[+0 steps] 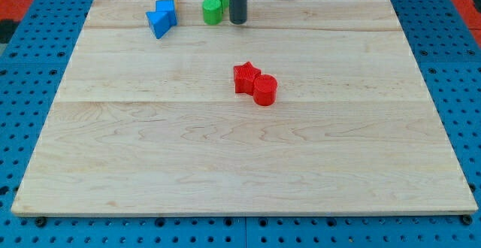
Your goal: Push red blocks slightly towards up
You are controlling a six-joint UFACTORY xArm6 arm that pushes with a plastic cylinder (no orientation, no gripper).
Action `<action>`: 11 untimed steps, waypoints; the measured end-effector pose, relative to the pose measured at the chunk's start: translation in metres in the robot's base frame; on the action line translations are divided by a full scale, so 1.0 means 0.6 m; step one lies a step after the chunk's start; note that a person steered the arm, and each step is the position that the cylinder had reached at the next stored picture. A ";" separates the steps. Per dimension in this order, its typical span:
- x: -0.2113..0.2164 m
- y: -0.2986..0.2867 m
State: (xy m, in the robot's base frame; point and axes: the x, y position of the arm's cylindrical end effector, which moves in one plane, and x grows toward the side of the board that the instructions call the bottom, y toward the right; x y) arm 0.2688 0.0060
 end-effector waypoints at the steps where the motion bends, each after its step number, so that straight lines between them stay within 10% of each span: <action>1: 0.091 0.061; 3: 0.280 0.149; 11: 0.325 -0.027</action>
State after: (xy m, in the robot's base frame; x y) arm 0.4639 -0.0100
